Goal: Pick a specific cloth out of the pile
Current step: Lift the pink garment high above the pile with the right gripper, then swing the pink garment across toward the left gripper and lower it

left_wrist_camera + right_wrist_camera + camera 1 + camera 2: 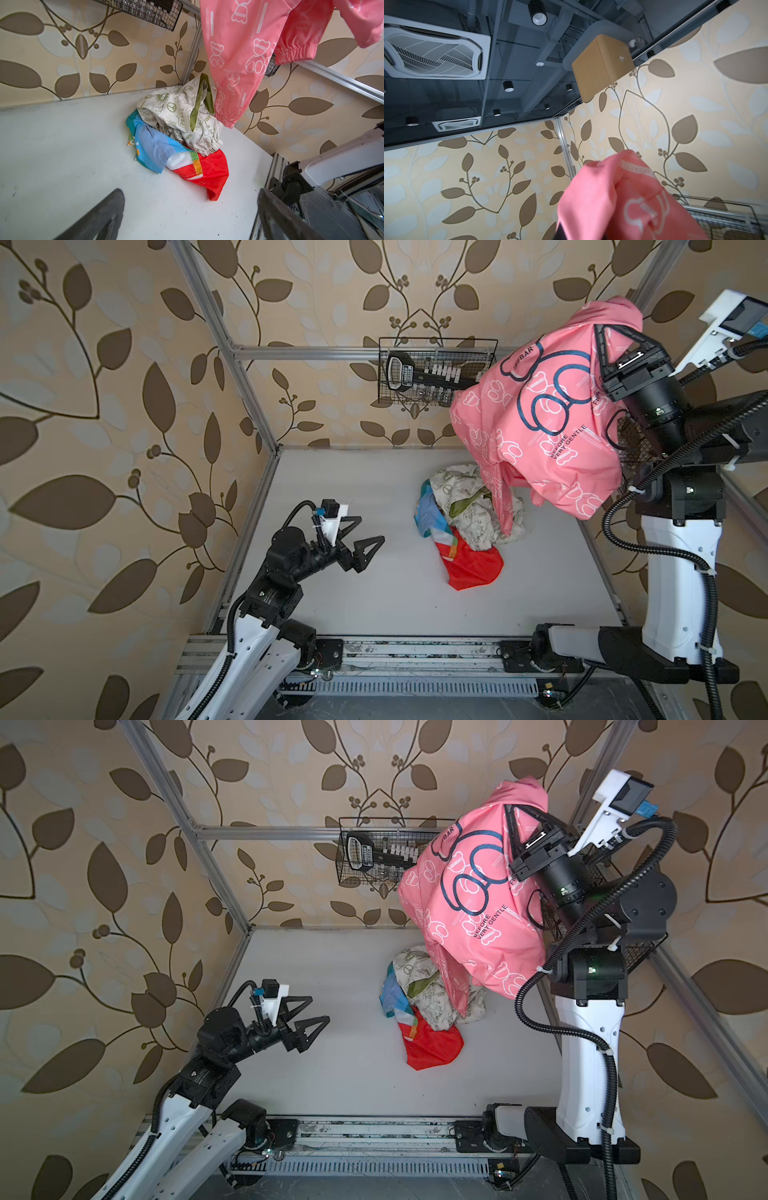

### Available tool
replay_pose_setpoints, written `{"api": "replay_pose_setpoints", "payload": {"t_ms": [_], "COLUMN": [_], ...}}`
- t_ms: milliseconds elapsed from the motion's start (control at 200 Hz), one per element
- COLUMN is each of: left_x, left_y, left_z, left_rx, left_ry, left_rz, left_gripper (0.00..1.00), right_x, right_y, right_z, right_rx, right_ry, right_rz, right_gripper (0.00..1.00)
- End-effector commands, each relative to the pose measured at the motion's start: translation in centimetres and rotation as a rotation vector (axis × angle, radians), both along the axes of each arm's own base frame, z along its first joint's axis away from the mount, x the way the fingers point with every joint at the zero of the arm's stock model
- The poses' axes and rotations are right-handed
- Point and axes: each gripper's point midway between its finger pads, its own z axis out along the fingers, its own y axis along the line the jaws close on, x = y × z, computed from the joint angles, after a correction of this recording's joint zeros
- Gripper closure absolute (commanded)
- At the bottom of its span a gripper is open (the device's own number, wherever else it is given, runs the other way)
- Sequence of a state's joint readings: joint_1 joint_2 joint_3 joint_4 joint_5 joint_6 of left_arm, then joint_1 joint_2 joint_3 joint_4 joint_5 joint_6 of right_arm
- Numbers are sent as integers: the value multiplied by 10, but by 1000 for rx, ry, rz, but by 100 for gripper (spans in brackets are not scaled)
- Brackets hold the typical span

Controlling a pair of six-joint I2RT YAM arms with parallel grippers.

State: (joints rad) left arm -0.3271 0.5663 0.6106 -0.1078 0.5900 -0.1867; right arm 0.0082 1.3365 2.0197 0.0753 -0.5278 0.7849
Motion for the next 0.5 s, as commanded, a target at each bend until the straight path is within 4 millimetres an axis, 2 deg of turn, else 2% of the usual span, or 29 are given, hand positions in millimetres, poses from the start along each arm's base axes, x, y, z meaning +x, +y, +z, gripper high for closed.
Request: {"api": "replay_pose_setpoints", "payload": {"t_ms": [0, 185, 370, 500], "left_x": [0, 2, 3, 3], "left_y": [-1, -1, 0, 0], "left_z": [9, 6, 6, 5], "left_rx": [5, 14, 21, 21], "left_ry": [-44, -39, -40, -40], "left_rz": [0, 6, 11, 13], "left_gripper": [1, 1, 1, 1], "right_x": [-3, 42, 64, 74], "right_y": [27, 96, 158, 197], "right_z": [8, -13, -27, -48], "right_rx": [-47, -128, -159, -179], "right_ry": [-83, -28, -14, 5], "right_rz": [45, 160, 284, 345], "right_gripper": [100, 100, 100, 100]}}
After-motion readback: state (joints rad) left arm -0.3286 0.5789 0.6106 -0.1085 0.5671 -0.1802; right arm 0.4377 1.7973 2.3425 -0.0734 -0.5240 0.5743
